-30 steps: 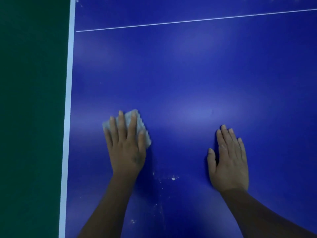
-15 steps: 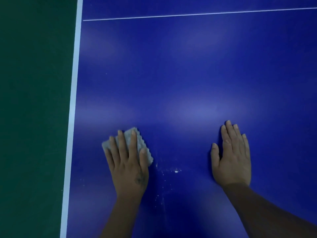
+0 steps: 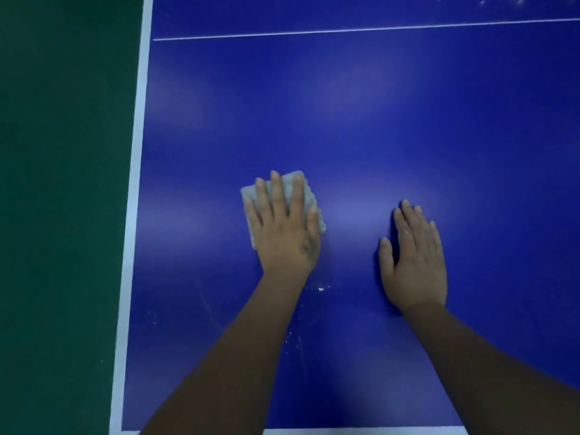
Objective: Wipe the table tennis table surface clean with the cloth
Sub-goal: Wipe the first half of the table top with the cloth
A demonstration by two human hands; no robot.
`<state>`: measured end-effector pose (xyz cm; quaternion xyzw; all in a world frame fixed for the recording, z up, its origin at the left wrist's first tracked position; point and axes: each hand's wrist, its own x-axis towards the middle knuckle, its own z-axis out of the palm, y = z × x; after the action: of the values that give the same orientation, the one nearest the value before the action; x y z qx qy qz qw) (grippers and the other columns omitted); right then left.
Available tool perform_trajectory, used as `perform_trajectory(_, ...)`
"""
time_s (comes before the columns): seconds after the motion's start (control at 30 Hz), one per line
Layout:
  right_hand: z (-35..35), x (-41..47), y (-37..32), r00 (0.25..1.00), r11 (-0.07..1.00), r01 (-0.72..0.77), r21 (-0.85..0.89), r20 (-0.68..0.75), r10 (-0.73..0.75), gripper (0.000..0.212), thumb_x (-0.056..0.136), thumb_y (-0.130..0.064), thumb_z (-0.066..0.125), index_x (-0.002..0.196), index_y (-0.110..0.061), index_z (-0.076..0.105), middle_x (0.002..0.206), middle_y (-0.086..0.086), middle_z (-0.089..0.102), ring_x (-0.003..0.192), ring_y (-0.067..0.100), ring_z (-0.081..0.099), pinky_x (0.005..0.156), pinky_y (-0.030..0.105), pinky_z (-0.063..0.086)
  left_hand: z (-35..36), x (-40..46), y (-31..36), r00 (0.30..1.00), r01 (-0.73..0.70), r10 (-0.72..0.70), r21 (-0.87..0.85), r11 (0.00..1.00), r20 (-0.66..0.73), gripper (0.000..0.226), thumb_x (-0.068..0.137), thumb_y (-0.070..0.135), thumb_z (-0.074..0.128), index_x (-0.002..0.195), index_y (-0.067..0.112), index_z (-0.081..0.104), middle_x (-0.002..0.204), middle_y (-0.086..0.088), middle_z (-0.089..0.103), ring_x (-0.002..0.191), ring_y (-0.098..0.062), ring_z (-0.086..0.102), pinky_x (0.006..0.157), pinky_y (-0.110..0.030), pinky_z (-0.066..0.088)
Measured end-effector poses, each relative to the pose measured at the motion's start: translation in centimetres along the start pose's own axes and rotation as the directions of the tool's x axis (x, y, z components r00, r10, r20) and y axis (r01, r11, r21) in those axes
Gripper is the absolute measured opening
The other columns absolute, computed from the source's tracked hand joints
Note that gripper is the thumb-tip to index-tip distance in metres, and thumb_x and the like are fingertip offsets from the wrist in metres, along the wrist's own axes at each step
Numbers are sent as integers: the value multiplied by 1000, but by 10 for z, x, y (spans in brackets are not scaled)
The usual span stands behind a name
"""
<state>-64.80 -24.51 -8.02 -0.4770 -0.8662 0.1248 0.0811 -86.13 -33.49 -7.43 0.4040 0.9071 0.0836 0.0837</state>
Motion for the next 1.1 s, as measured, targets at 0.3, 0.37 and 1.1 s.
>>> perform_trajectory(0.3,-18,-66,-1,996,995,64,-72,64,-59,68,111,-49,36,166,-11,33,176,0,24,164,19,18,133,55,14,-8,-172,-34,950,-278,278,-15,960,142,64,111,48,39,170,30,19,177,-6,14,164,-34,9,126,-62,24)
perform_trajectory(0.37,-16,-95,-1,996,996,51,-67,73,-46,68,110,-50,36,167,-12,31,177,-1,23,164,21,17,131,58,19,-9,-177,-42,946,-291,291,-25,956,139,63,110,47,42,169,31,24,177,-5,18,164,-34,13,125,-63,27)
perform_trajectory(1.1,-7,-114,3,998,994,2,-113,68,6,70,107,-47,37,166,-11,31,177,0,22,165,22,15,131,57,18,-1,-20,-42,985,-160,161,26,987,-56,60,112,51,35,167,29,31,175,-9,24,163,-36,15,131,-58,12)
